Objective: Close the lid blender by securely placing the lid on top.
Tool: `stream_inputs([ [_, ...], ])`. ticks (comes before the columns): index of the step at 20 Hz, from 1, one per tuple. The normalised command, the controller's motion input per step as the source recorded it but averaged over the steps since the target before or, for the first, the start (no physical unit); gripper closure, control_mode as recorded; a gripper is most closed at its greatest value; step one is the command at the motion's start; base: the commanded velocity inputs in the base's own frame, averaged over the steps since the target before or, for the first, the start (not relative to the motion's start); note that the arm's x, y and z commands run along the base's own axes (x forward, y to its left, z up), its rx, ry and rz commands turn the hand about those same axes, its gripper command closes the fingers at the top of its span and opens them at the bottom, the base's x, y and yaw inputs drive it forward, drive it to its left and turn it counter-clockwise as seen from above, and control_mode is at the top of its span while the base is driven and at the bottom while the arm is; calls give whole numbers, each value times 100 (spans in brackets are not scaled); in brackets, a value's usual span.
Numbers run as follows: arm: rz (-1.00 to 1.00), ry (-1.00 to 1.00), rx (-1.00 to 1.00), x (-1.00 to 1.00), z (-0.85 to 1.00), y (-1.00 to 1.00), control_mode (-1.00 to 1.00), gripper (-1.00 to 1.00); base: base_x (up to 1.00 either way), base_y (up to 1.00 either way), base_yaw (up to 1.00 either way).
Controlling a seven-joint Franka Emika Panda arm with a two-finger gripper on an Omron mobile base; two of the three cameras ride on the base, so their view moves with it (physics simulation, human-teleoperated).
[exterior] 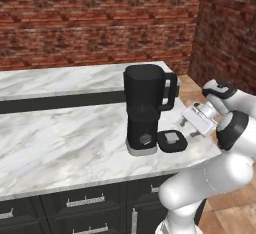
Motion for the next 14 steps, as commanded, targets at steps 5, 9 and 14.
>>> stream_inputs([
  [5, -3, 4, 0, 5, -25, 16, -100, -100, 0, 0, 0],
  [9, -1, 4, 0, 7, -23, 12, -100, -100, 0, 0, 0],
  [14, 0, 2, 0, 19, -12, 2, -100, -100, 0, 0, 0],
])
